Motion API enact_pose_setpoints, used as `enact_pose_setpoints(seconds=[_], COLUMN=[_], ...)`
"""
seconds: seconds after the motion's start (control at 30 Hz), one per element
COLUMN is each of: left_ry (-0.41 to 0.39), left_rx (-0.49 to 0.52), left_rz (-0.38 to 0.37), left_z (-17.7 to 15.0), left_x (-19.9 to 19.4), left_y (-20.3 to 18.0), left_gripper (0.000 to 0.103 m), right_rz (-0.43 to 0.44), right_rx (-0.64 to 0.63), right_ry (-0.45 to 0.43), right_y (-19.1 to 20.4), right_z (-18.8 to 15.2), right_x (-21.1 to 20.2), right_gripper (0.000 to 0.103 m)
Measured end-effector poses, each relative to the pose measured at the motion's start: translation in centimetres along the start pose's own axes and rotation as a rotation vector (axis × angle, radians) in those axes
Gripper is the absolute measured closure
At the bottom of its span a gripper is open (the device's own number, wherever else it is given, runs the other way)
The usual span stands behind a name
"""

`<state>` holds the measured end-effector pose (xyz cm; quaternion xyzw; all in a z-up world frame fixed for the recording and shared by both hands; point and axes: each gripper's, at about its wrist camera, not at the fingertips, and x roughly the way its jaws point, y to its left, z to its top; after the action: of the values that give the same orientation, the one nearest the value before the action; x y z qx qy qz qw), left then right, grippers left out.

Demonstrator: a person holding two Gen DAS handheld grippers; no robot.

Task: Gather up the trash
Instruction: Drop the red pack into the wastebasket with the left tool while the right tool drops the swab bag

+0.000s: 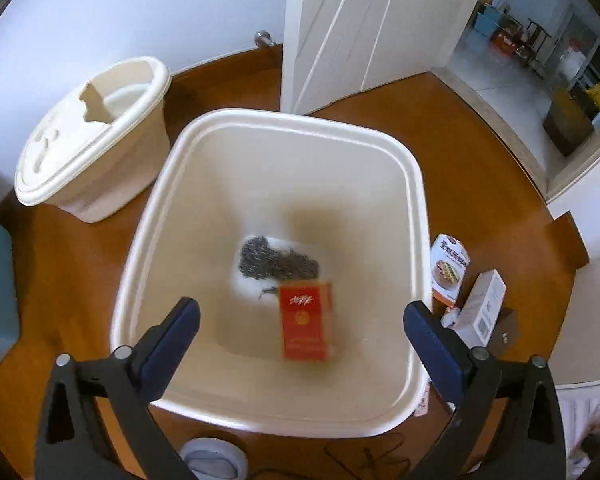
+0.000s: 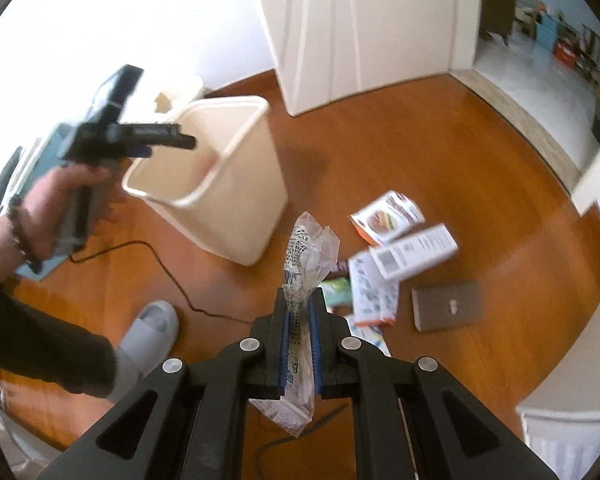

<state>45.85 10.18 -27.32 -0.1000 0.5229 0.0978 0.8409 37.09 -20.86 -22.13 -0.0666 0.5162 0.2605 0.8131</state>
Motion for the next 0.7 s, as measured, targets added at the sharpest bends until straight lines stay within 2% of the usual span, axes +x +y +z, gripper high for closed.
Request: enact_pose_setpoints(seconds=[0.1, 0.2, 0.33, 0.4, 0.47, 0.6, 0.63, 0.67, 0.7], left_ry=[-0.030, -0.062, -0.081, -0.100, -0.107, -0.100, -0.104, -0.109, -0.115], left_rx=[-0.046, -0.174, -0.354, -0.375, -0.390, -0.432, -0.432, -0.430, -0.430], left_rz=[0.002, -0.023, -0.024, -0.012, -0.003, -0.034, -0.035, -0.033, -0.031], left_z=[-0.1, -1.1, -4.3, -5.9, -6.7, -7.0, -6.9, -6.7, -6.8], left_x=[-2.0, -5.1, -8.9, -10.5, -11.2, -11.3, -11.4, -11.5, -11.9], left_y=[1.6, 4.2, 8.4, 9.8, 10.8, 12.1, 12.3, 12.5, 12.7], left_gripper=[0.000, 0.000, 0.000, 0.000, 0.000, 0.000, 0.000, 0.000, 0.000], right_rz=[0.002, 0.006, 0.080, 0.121, 0.114, 0.120, 0.121, 0.101, 0.083], right_rx=[-0.020, -0.047, -0.076, -0.068, -0.061, -0.027, -0.026, -0.016, 0.011], right_ry=[0.002, -0.022, -0.064, -0.065, -0.073, -0.060, -0.038, -0.014, 0.018], right_y=[1.8, 4.4, 8.7, 10.9, 12.5, 14.7, 15.1, 15.5, 15.6], right_z=[2.3, 5.5, 9.9, 12.5, 14.6, 17.7, 18.1, 18.6, 18.9], right_x=[0.2, 0.8, 2.1, 3.9, 5.8, 10.4, 11.9, 13.1, 14.6], right_gripper=[0.093, 0.093, 0.093, 0.093, 0.093, 0.092, 0.087, 0.068, 0.054])
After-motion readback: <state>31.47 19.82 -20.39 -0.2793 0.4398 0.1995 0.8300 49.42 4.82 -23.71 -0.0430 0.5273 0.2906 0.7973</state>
